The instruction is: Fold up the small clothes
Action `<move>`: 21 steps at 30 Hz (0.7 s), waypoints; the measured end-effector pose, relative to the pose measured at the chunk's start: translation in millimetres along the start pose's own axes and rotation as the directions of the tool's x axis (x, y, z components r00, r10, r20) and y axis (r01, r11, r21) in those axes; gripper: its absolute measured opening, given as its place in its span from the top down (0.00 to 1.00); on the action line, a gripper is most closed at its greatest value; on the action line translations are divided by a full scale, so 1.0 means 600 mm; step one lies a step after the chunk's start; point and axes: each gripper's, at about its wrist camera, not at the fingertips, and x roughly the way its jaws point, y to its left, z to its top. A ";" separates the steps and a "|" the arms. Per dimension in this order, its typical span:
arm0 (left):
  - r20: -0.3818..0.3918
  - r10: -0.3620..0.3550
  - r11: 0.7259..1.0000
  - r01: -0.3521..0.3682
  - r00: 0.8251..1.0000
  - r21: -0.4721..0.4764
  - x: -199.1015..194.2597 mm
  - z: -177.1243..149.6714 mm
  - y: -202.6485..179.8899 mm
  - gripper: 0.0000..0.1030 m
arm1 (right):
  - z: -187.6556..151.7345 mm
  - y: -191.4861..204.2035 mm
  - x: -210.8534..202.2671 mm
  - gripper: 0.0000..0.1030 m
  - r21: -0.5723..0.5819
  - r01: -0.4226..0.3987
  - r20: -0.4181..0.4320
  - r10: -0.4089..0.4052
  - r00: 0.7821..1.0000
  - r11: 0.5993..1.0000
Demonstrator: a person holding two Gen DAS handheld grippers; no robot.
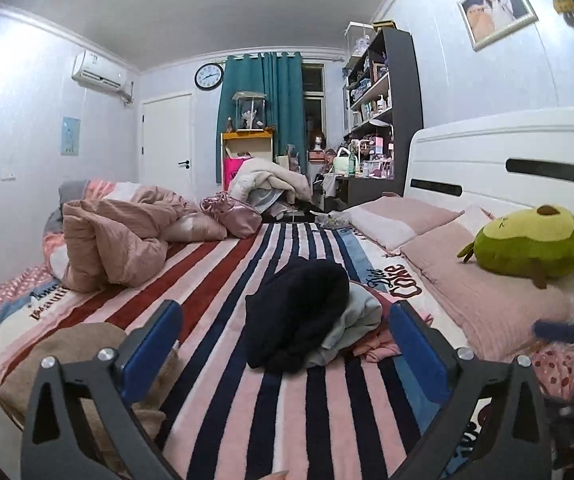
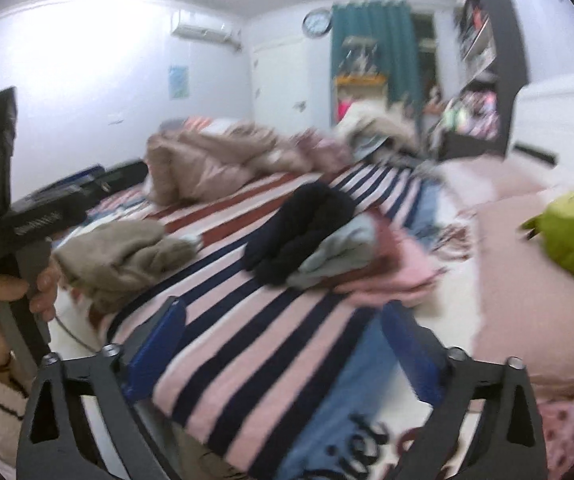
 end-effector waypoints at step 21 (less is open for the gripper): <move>0.009 -0.010 1.000 0.010 1.000 0.007 -0.027 -0.005 -0.027 0.01 | 0.011 -0.005 -0.058 0.00 -0.001 0.064 0.128 -0.063 0.990 0.998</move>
